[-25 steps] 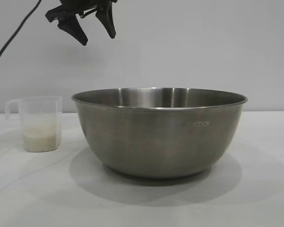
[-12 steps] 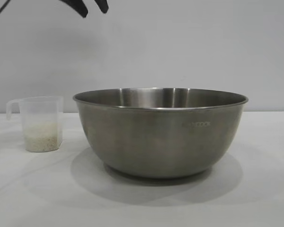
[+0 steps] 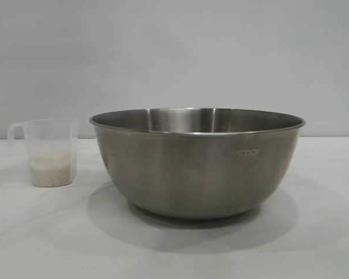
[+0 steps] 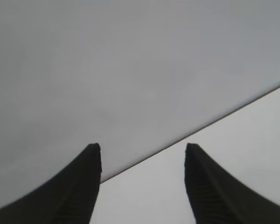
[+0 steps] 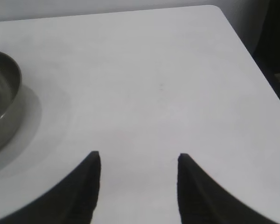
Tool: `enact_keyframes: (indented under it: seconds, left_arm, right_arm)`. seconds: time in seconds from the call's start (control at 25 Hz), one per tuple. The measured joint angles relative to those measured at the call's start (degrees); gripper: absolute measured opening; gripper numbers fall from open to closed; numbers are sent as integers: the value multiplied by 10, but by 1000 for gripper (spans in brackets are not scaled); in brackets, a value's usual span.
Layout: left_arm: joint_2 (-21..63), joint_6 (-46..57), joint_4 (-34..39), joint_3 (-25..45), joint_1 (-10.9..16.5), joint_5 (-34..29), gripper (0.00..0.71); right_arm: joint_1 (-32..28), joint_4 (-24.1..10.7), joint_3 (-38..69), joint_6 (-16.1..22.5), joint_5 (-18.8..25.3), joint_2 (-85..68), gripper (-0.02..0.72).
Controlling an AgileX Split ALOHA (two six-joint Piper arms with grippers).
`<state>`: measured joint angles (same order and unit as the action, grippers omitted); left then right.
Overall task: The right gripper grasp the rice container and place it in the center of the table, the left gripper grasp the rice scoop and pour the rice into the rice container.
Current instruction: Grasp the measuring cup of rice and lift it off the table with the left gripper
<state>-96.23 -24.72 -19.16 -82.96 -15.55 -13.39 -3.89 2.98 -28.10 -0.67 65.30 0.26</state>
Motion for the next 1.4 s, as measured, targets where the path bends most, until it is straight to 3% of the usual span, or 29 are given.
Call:
enact_keyframes:
  seconds: [0.32, 0.52, 0.84, 0.96, 1.0, 1.12, 1.28, 1.32, 1.4]
  left_arm:
    - [100, 10, -11, 303, -13, 276, 406]
    - [137, 88, 31, 430, -17, 380, 406]
    - [142, 194, 60, 556, -17, 465, 406]
    - [144, 209, 65, 596, -17, 490, 406]
    - [145, 212, 66, 607, -17, 498, 406]
    - [145, 215, 66, 642, -17, 525, 406]
    - [145, 222, 67, 667, -17, 549, 406]
    - [141, 223, 67, 667, -17, 555, 447]
    - [128, 225, 67, 667, -17, 559, 449]
  right_arm:
    - [0, 0, 0, 0, 0, 0, 355]
    - [0, 0, 0, 0, 0, 0, 355]
    - [0, 0, 0, 0, 0, 0, 355]
    - [0, 0, 0, 0, 0, 0, 355]
    - [0, 0, 0, 0, 0, 0, 305]
    - [0, 0, 0, 0, 0, 5, 325]
    - [0, 1, 0, 0, 0, 5, 325]
    - [0, 1, 0, 0, 0, 5, 325]
    - [0, 1, 0, 0, 0, 5, 325]
